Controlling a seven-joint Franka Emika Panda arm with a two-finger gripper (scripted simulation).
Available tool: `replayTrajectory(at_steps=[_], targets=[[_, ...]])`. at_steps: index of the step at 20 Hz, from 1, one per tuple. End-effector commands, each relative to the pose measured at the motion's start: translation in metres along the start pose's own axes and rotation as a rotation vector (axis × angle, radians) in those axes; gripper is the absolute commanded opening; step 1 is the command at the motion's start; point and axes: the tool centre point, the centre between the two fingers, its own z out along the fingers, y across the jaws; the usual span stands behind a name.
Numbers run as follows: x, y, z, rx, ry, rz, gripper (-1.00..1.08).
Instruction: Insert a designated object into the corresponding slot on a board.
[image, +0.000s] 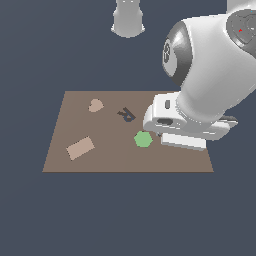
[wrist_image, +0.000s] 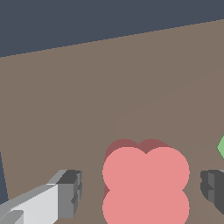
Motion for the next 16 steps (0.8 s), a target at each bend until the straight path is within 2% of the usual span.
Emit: replayTrajectory(at_steps=[1,3,4,16], targets=[[-0.0001,0.0,0.0072,0.0,-0.001,0.001,1.0],[0.0001,0.0003,0.0087,0.0,0.0,0.001,1.0],[0.0001,0.0003,0.0087,0.0,0.0,0.001,-1.0],[-0.0002,-0.0003,0.0082,0.0,-0.001,0.001,-1.0]])
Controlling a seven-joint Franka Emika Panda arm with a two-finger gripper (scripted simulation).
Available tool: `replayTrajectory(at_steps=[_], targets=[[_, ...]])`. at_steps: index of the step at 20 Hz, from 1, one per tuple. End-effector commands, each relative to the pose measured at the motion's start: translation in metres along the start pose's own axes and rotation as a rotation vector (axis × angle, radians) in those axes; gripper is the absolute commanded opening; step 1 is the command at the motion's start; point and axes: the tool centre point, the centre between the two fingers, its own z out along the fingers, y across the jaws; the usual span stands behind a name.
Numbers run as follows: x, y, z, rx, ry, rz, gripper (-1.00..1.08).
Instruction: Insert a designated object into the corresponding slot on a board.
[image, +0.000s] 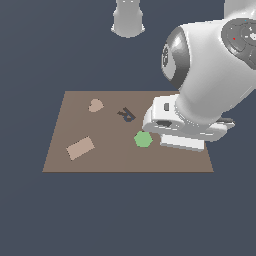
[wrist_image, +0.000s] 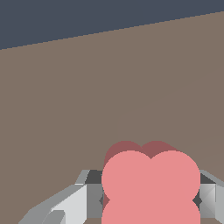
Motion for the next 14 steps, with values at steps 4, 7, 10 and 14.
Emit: replayTrajectory(at_steps=[4,7,10,14], targets=[[-0.001,0.001,0.0,0.0,0.0,0.021,-1.0],[-0.001,0.004,0.0,0.0,0.0,0.054,-1.0],[-0.003,0.007,-0.001,0.0,0.0,0.102,-1.0],[-0.005,0.013,-0.001,0.0,0.0,0.19,-1.0]])
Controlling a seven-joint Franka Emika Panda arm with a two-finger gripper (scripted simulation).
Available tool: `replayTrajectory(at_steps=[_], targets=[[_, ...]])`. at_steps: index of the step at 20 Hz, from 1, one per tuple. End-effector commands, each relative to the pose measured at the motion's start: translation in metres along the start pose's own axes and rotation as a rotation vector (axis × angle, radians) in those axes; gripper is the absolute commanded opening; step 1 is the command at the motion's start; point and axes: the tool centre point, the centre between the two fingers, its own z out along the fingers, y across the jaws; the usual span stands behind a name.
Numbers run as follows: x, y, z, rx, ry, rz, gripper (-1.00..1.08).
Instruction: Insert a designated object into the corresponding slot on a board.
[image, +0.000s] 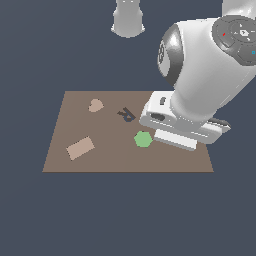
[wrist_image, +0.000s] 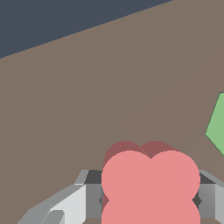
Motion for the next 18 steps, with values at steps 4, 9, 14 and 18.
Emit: replayTrajectory(at_steps=[4,9,14,18], targets=[[-0.004,0.01,-0.001,0.001,0.001,0.148,-1.0],[-0.01,0.022,-0.003,0.001,0.001,0.327,-1.0],[-0.021,0.034,-0.004,0.001,0.001,0.542,-1.0],[-0.031,0.042,-0.005,0.001,0.001,0.717,-1.0]])
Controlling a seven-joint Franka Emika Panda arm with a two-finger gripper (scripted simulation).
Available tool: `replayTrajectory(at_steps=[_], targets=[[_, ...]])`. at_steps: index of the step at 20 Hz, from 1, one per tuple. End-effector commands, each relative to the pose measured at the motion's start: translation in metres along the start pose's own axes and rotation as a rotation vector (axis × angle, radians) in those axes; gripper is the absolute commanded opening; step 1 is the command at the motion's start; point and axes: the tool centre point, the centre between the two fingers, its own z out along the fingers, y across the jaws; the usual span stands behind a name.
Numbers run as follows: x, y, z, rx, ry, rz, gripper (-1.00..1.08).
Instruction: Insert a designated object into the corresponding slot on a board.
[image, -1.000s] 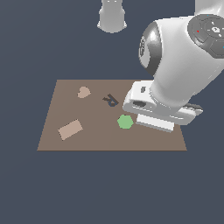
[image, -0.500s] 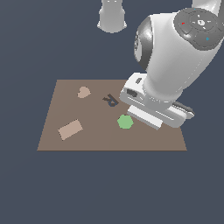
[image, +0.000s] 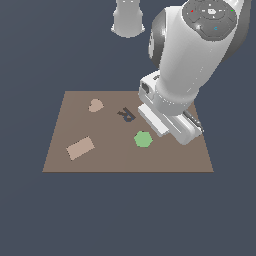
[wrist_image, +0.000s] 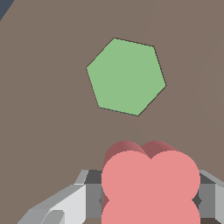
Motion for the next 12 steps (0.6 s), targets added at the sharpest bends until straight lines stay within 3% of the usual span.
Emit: replayTrajectory(at_steps=[1,12], targets=[[-0.003,0.008,-0.001,0.001,0.0,0.111,-1.0],[-0.02,0.031,-0.003,0.001,0.0,0.505,-1.0]])
